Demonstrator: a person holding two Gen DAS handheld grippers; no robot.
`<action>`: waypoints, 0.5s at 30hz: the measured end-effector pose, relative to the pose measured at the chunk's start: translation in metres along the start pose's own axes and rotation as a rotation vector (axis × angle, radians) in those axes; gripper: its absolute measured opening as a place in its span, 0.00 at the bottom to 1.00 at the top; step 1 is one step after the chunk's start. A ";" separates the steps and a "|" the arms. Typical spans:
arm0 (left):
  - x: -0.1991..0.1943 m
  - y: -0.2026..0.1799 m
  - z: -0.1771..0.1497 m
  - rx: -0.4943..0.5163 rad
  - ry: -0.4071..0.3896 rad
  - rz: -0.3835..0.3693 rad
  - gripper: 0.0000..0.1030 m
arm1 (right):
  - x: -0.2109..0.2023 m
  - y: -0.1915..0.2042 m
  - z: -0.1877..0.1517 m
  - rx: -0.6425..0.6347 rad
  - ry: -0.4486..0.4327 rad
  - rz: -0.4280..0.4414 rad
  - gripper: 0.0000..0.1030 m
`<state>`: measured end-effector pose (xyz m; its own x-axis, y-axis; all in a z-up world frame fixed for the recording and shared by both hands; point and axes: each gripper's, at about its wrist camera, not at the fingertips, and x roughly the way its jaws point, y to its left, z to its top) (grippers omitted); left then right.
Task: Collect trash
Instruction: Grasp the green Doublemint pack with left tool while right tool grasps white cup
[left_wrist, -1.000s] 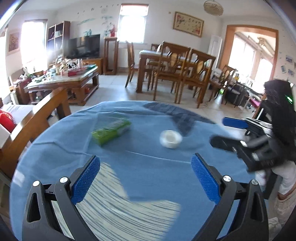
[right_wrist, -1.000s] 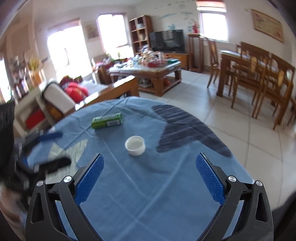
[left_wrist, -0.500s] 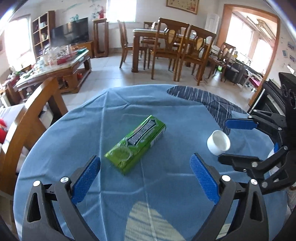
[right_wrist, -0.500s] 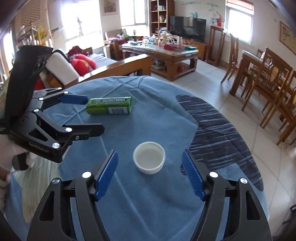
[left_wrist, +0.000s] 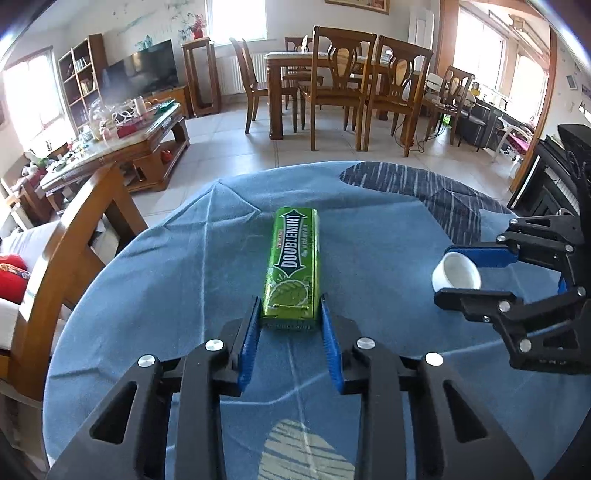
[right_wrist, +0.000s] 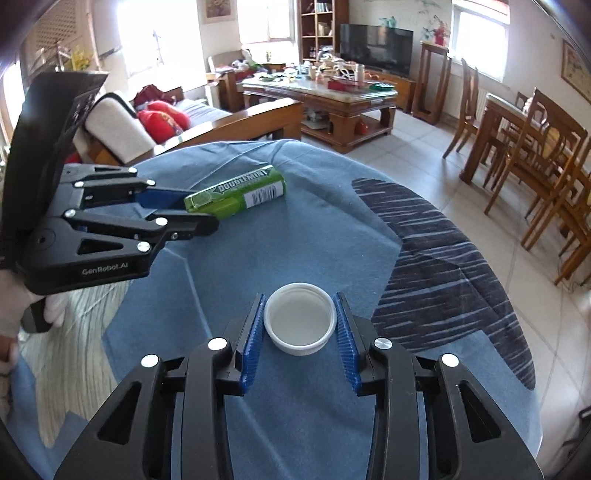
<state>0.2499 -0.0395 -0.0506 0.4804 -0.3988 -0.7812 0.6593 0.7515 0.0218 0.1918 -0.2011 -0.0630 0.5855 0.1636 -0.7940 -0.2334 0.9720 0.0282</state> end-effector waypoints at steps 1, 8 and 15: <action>0.001 -0.001 0.003 -0.002 0.000 -0.001 0.30 | -0.001 -0.001 0.000 0.003 -0.001 0.002 0.36; -0.013 -0.002 -0.003 -0.027 -0.030 -0.004 0.29 | -0.014 -0.008 -0.005 0.070 -0.027 0.064 0.35; -0.059 -0.032 -0.013 -0.037 -0.113 -0.020 0.30 | -0.080 -0.018 -0.024 0.170 -0.162 0.141 0.35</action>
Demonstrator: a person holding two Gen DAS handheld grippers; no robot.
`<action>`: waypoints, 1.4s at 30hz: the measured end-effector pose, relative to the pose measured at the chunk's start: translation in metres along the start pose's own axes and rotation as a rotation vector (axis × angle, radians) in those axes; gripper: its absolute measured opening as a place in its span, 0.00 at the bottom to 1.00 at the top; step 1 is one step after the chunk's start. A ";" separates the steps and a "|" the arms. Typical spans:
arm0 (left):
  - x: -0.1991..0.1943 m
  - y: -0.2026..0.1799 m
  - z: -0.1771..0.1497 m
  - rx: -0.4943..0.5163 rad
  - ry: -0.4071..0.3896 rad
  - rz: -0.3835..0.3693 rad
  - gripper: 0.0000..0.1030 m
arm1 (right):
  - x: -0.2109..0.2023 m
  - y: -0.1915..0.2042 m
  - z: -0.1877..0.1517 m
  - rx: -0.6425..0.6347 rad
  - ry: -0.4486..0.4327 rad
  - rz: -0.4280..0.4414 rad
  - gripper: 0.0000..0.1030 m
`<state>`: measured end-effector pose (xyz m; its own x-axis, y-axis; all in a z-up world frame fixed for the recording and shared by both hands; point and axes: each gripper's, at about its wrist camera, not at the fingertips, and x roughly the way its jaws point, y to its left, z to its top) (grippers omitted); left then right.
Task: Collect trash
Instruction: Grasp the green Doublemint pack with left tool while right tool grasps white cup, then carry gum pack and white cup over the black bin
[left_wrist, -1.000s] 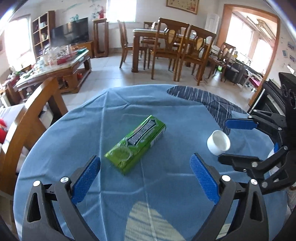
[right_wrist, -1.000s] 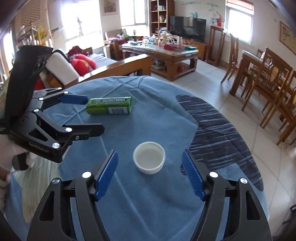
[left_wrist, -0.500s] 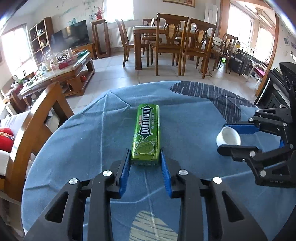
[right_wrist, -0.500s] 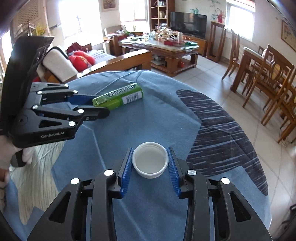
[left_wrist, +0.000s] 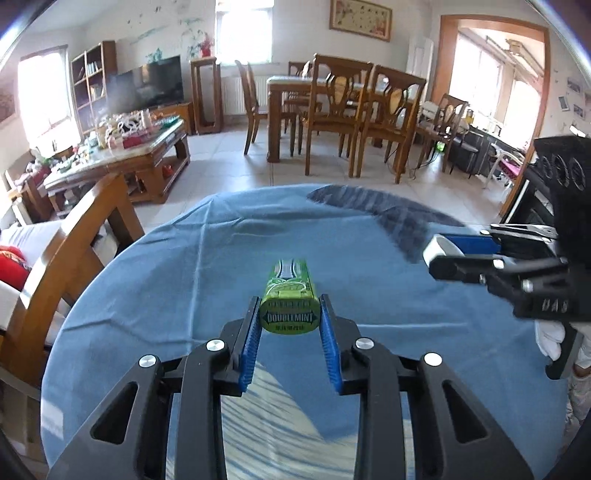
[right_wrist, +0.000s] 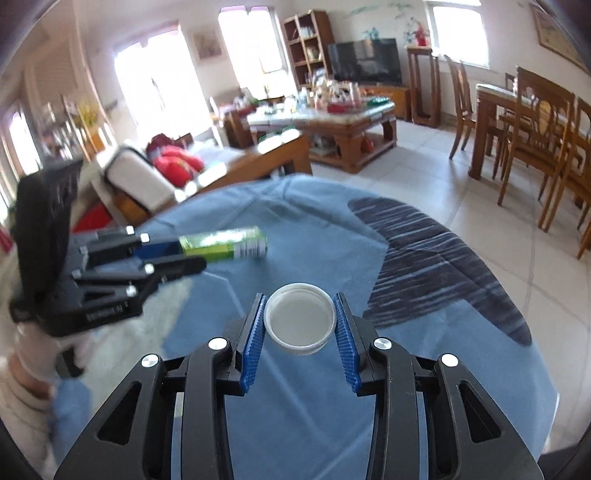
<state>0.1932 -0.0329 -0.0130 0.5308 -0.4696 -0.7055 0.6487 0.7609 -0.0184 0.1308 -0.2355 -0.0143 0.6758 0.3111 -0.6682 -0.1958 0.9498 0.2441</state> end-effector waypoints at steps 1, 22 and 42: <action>-0.005 -0.006 -0.001 0.006 -0.009 -0.002 0.29 | -0.011 -0.002 -0.003 0.016 -0.018 0.013 0.35; -0.054 -0.199 0.000 0.134 -0.165 -0.202 0.29 | -0.248 -0.084 -0.093 0.154 -0.240 -0.047 0.36; 0.012 -0.402 0.006 0.307 -0.121 -0.491 0.29 | -0.365 -0.261 -0.212 0.490 -0.373 -0.179 0.36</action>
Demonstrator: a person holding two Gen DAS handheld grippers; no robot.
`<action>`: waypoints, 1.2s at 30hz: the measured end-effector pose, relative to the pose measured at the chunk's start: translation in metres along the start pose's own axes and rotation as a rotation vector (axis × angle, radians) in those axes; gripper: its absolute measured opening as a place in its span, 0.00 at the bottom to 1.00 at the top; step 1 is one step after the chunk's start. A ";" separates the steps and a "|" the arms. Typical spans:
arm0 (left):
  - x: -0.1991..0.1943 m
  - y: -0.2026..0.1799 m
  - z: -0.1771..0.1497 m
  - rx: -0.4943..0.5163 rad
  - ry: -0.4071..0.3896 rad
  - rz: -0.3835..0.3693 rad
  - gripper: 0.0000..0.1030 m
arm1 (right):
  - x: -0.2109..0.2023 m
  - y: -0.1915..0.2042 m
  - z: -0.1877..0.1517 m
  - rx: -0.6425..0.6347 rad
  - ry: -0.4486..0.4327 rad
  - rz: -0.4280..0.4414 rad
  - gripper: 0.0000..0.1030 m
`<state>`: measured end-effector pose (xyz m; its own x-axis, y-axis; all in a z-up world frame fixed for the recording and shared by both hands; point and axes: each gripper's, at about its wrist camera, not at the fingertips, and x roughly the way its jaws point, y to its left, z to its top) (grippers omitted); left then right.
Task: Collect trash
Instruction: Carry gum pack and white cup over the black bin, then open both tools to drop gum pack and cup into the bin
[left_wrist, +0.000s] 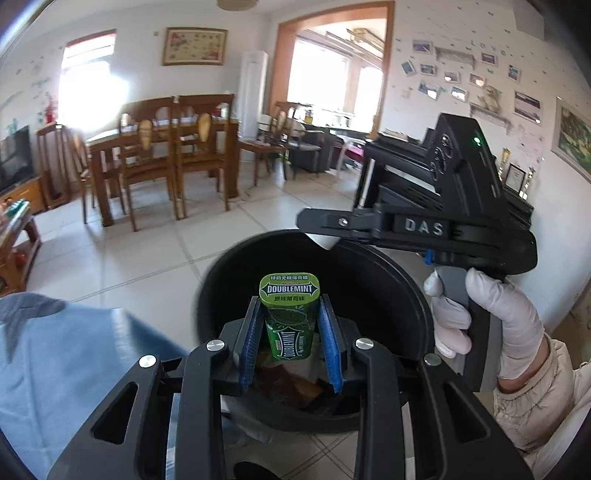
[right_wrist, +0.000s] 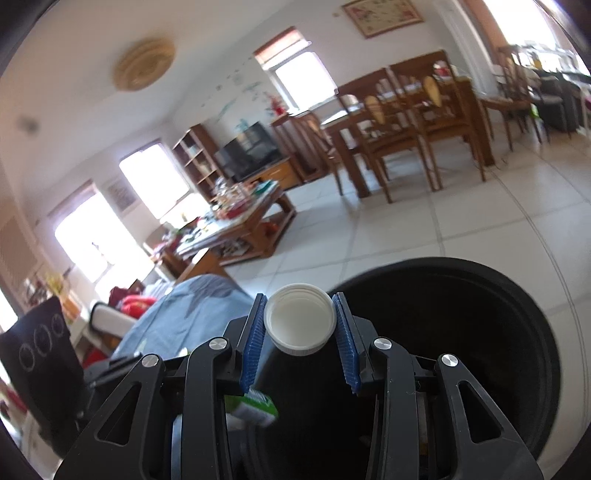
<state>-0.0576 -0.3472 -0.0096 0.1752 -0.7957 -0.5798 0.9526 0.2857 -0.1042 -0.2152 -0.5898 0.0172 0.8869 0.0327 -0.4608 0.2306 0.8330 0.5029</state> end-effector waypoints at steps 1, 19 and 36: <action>0.004 -0.004 -0.002 0.007 0.005 -0.006 0.29 | -0.001 -0.007 0.000 0.010 -0.002 -0.005 0.36; 0.058 -0.030 -0.011 0.050 0.086 -0.051 0.29 | 0.003 -0.050 -0.009 0.089 -0.006 -0.033 0.36; 0.054 -0.031 -0.006 0.060 0.052 0.000 0.71 | 0.011 -0.041 -0.009 0.101 -0.001 -0.059 0.75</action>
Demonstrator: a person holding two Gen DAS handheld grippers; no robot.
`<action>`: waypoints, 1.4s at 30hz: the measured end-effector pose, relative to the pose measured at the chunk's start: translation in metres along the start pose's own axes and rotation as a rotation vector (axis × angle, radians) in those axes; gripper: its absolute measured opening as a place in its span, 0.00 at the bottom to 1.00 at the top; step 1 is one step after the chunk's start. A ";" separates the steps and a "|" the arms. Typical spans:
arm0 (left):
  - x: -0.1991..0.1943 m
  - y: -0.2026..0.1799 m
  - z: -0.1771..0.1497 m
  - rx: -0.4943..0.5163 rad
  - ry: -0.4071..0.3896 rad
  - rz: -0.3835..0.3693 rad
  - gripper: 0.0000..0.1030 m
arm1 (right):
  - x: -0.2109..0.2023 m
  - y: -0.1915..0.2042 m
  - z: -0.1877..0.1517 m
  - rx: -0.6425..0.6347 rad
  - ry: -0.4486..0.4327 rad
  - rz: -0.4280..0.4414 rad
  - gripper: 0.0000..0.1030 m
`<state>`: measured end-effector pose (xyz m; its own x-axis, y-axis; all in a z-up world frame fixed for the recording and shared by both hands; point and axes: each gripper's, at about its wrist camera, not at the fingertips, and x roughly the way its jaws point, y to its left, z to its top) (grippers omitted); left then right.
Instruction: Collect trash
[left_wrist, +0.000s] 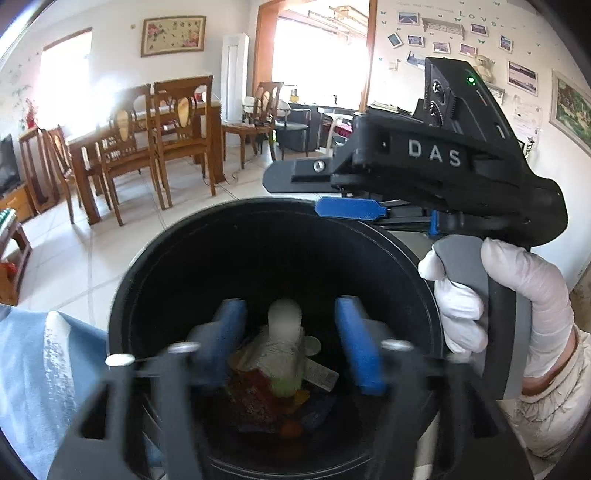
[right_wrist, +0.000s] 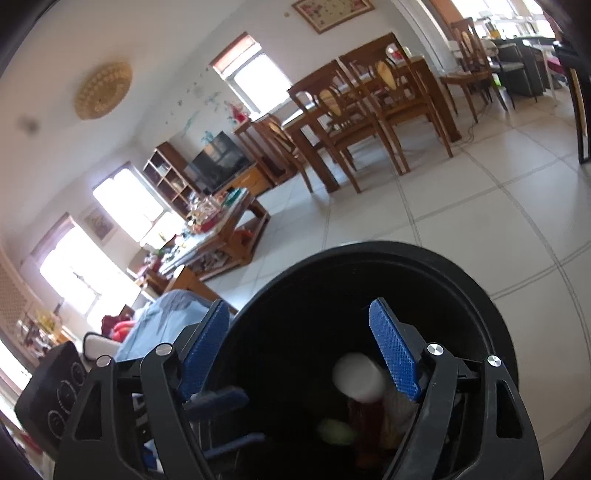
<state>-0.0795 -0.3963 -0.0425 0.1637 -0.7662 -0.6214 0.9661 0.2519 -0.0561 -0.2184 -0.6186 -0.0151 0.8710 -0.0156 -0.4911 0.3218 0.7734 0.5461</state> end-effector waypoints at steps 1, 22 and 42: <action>0.000 -0.002 -0.001 0.006 -0.009 -0.002 0.73 | 0.000 0.000 -0.001 0.000 0.001 0.000 0.75; -0.014 -0.012 0.001 0.066 -0.032 0.055 0.95 | 0.000 -0.016 -0.008 0.094 0.012 0.005 0.95; -0.078 0.010 -0.009 -0.004 -0.127 0.120 0.95 | 0.013 0.062 -0.014 -0.065 -0.002 -0.120 0.95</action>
<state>-0.0846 -0.3286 -0.0017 0.3019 -0.7988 -0.5203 0.9374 0.3483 0.0092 -0.1920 -0.5614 0.0025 0.8284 -0.1116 -0.5489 0.3992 0.8051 0.4387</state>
